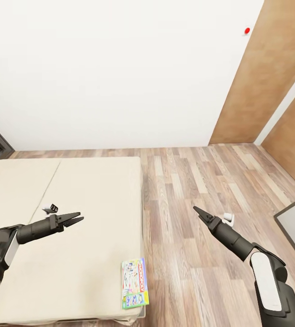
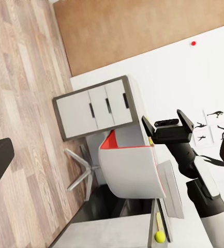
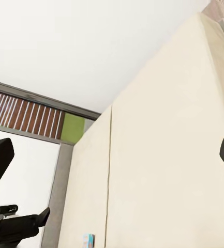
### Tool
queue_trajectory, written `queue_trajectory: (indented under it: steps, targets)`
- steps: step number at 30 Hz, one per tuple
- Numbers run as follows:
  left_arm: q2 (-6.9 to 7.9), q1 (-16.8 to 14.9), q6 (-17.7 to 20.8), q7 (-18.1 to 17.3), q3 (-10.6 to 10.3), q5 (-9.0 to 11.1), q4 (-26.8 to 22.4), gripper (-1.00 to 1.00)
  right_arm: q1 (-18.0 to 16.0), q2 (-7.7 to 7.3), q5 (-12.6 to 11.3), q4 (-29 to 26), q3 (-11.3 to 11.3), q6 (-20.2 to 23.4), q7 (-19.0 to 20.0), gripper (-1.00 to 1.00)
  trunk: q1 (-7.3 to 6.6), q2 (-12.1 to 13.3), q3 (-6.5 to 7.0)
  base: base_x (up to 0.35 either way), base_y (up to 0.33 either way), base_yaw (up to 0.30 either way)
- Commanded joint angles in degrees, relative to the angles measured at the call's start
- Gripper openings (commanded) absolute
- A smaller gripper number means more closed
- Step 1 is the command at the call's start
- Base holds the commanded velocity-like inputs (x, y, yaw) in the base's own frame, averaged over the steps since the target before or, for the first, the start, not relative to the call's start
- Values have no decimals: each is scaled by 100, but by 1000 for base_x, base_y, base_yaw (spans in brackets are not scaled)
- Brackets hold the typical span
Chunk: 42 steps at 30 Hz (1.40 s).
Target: Put all the toys in the child's room - the three board games (two on the bed and one on the table), the two jigsaw puzzles on the table, and the tennis ball on the table - inside the toy box on the table in the child's room.
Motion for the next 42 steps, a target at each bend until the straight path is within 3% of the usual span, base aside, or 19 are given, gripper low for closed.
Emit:
queue_trajectory:
  steps: [1, 42]
  targets:
    - [1, -3, 61, -23, 0, -2, 0, 100, -6, 6, 0, -2, -15, 38, 17, 100, 3, -9, 1, 0, 0, 0]
    - [1, -3, 61, -19, 1, -3, 0, 100, -6, 6, -4, -2, -15, 32, 17, 100, 3, -9, 389, 0, 0, 0]
